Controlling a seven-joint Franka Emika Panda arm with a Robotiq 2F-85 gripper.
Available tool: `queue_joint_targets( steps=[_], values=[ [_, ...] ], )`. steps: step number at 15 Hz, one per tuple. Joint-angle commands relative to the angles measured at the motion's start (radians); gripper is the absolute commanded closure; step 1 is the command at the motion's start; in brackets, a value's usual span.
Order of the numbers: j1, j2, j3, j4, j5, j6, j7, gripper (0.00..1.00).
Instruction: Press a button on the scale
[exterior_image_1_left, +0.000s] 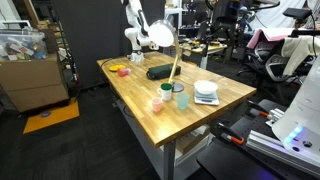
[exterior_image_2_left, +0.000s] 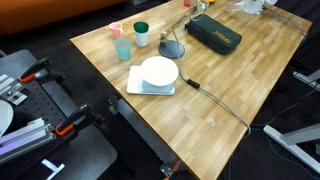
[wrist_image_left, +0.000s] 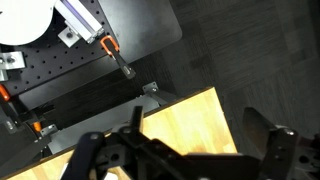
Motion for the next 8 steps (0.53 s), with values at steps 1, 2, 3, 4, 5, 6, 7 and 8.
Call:
queue_joint_targets(
  steps=[1,2,3,4,5,6,7,8],
  values=[
    [-0.076,0.058,0.04,0.001,-0.032,0.144,0.111,0.0],
    [-0.092,0.079,0.047,0.001,-0.043,0.2,0.148,0.0],
    [-0.096,0.099,0.049,0.001,-0.029,0.247,0.195,0.0],
    [-0.06,0.073,0.006,0.001,-0.041,0.188,0.135,0.0],
    [-0.063,0.091,0.008,0.001,-0.042,0.219,0.163,0.0],
    [-0.063,0.102,0.011,0.002,-0.043,0.232,0.178,0.0],
    [-0.063,0.105,0.013,0.003,-0.044,0.235,0.187,0.0],
    [-0.062,0.105,0.015,0.003,-0.044,0.236,0.193,0.0]
  ],
)
